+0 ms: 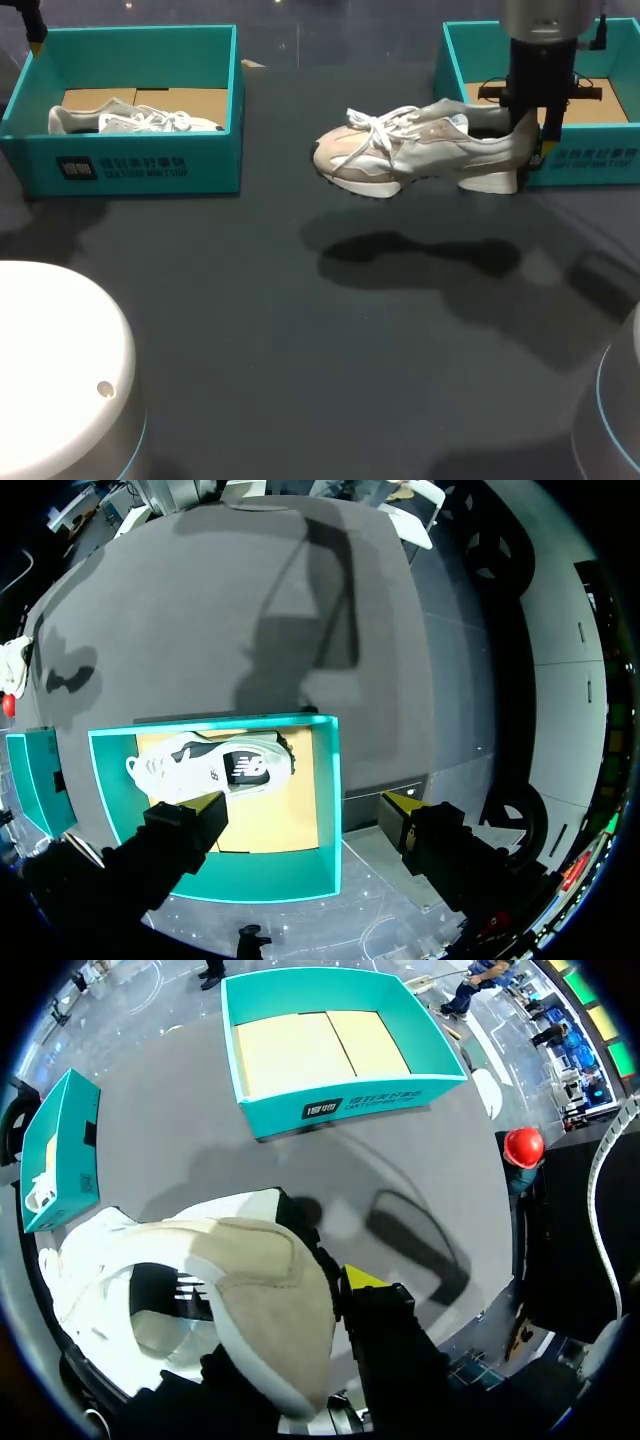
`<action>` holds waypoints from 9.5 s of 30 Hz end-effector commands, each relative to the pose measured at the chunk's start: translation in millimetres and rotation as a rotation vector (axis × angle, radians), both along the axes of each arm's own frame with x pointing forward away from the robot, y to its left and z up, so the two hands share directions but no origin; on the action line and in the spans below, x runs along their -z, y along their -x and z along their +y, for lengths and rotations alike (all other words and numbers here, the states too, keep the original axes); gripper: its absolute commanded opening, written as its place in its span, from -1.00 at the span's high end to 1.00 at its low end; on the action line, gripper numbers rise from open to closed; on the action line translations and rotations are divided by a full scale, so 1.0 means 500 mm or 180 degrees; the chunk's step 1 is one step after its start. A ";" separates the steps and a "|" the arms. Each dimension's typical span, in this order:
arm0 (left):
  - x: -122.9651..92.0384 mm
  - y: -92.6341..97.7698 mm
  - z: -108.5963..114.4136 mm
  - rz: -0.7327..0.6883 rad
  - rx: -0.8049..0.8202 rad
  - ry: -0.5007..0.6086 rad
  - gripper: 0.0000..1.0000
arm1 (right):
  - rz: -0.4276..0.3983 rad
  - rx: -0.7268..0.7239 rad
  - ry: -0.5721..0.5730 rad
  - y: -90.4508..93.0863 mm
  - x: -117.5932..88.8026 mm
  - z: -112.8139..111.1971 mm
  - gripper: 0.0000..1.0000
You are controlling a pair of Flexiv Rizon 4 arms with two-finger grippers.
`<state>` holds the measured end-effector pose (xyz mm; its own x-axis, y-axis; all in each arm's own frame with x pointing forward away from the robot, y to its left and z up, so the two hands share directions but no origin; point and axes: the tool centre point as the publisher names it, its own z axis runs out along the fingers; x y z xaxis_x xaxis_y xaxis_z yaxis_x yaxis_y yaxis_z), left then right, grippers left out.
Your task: Take the shoe out of the shoebox, open the shoe tongue, remove and reinsert the insole, then place the shoe into the shoebox
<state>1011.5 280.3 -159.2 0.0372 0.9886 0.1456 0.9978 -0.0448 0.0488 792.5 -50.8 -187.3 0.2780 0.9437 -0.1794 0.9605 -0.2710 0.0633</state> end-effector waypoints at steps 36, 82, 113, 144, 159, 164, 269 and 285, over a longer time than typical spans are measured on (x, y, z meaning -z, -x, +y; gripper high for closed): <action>-0.001 0.001 0.001 0.0000 0.0005 -0.0003 -1.00 | 0.0065 -0.0165 0.0102 0.171 0.187 0.165 1.00; -0.001 0.001 0.001 0.0000 0.0005 -0.0003 -1.00 | 0.0115 -0.0279 -0.0095 0.252 0.388 0.204 1.00; -0.001 0.001 0.001 0.0000 0.0005 -0.0003 -1.00 | 0.0215 -0.0354 -0.0146 0.259 0.403 0.213 0.07; -0.001 0.001 0.001 0.0000 0.0005 -0.0003 -1.00 | -0.0360 -0.2679 -0.1208 0.252 0.202 0.179 -1.00; -0.001 0.001 0.001 0.0000 0.0005 -0.0003 -1.00 | -0.0963 -0.3251 -0.1888 0.242 0.187 0.155 -1.00; -0.001 0.001 0.001 0.0000 0.0005 -0.0003 -1.00 | -0.1428 -0.3791 -0.2365 0.224 0.174 0.129 -1.00; -0.001 0.001 0.001 0.0000 0.0005 -0.0003 -1.00 | -0.3423 -0.4770 -0.2579 0.231 0.379 0.037 -1.00; -0.001 0.001 0.001 0.0000 0.0005 -0.0003 -1.00 | -0.3205 -0.4843 -0.2467 0.227 0.396 0.086 -1.00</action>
